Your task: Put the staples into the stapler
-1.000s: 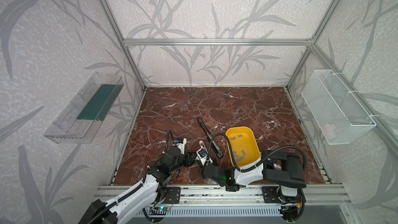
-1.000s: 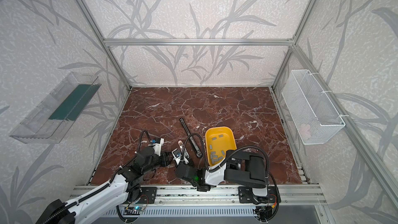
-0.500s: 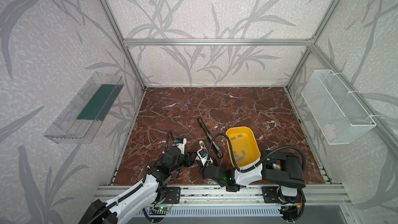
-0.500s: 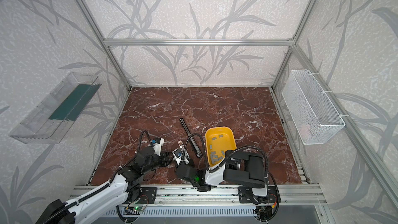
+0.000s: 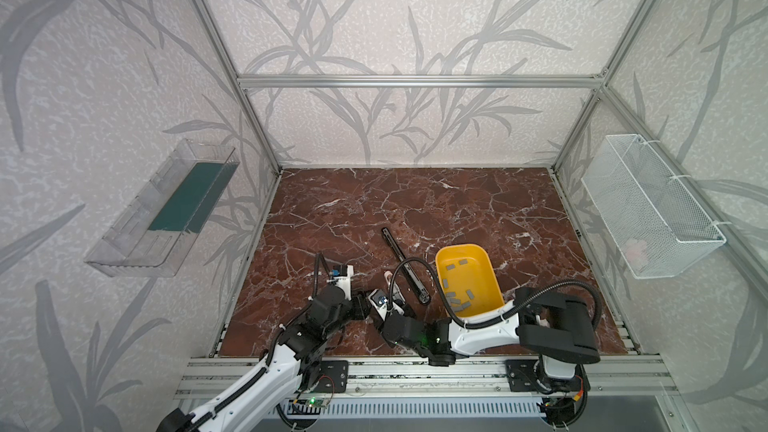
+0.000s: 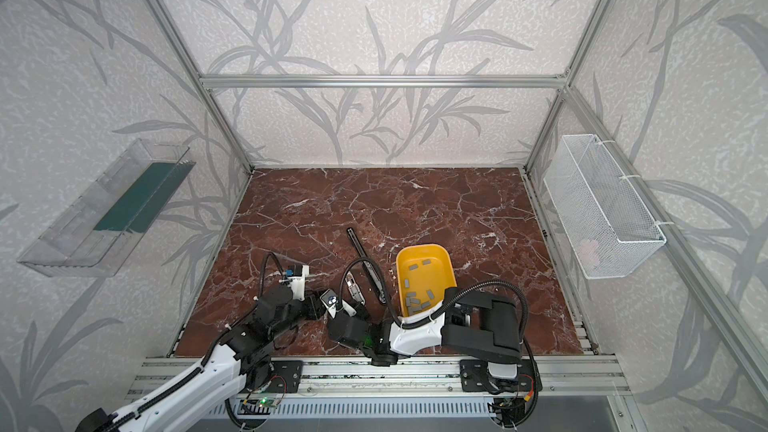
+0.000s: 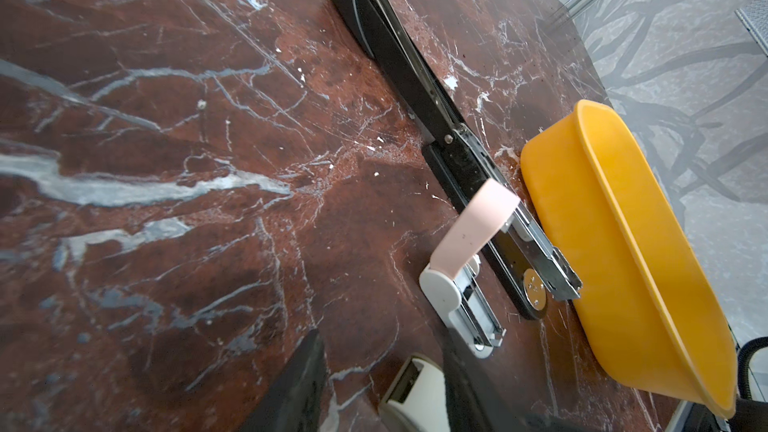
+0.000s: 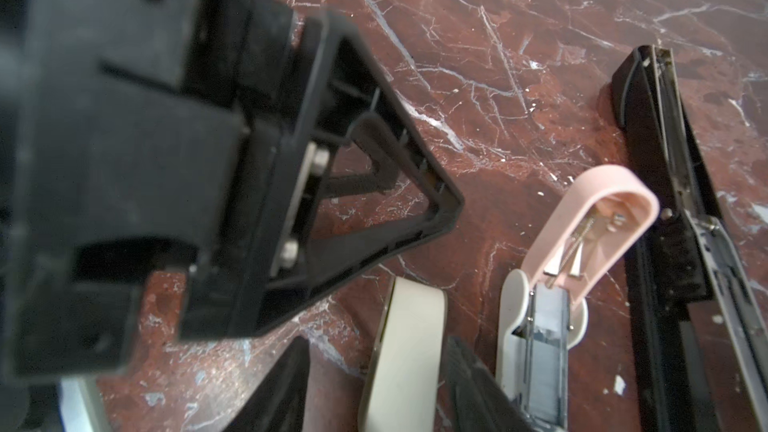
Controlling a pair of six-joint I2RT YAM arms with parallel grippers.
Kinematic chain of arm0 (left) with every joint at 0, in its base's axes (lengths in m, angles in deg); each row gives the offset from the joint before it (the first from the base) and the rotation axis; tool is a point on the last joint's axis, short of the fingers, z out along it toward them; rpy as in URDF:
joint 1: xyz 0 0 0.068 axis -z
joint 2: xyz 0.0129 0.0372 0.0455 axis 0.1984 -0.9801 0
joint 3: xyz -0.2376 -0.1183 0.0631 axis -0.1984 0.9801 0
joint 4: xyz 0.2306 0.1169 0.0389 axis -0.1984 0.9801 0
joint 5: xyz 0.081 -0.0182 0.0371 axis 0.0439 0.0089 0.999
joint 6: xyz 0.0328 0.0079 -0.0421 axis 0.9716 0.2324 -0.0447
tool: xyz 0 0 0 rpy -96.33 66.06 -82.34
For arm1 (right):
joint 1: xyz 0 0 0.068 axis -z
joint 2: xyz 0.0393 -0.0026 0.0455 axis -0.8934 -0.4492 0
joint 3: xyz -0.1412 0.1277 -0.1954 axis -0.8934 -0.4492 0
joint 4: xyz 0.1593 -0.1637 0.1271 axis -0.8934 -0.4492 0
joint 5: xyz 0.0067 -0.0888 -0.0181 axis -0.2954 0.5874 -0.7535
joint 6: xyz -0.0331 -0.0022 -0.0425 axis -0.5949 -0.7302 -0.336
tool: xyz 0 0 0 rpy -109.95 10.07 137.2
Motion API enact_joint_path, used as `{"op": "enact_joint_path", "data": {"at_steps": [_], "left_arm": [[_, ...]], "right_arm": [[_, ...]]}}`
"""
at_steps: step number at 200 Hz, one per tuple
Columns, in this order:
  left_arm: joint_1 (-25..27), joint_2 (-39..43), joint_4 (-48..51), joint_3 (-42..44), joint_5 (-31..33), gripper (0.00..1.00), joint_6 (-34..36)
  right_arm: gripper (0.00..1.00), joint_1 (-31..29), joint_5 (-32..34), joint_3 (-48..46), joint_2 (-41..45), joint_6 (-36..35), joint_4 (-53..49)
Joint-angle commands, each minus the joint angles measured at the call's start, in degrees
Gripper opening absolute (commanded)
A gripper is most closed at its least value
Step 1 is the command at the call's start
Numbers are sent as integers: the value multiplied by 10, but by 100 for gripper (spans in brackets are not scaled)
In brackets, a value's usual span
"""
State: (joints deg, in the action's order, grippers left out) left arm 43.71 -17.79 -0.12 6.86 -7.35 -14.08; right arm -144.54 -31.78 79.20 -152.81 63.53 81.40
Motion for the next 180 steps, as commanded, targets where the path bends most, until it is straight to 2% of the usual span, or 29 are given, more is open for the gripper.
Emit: {"op": "enact_joint_path", "data": {"at_steps": [1, 25, 46, 100, 125, 150, 180], "left_arm": [[3, 30, 60, -18, 49, 49, -11], [3, 58, 116, -48, 79, 51, -18], [2, 64, 169, -84, 112, 52, -20], [1, 63, 289, -185, 217, 55, -15], [1, 59, 332, -226, 277, 56, -5], [-1, 62, 355, -252, 325, 57, 7], [-3, 75, 378, -273, 401, 58, 19]], "right_arm": [[60, -4, 8, 4, 0, 4, -23], [60, -4, 16, 8, -10, 12, -31], [56, -4, 19, 16, -19, 13, -32], [37, -3, 33, 59, -46, 31, -59], [26, -4, 59, 96, -70, 71, -99], [26, -2, 75, 150, -103, 106, -146], [26, 4, 87, 192, -135, 124, -149]]}}
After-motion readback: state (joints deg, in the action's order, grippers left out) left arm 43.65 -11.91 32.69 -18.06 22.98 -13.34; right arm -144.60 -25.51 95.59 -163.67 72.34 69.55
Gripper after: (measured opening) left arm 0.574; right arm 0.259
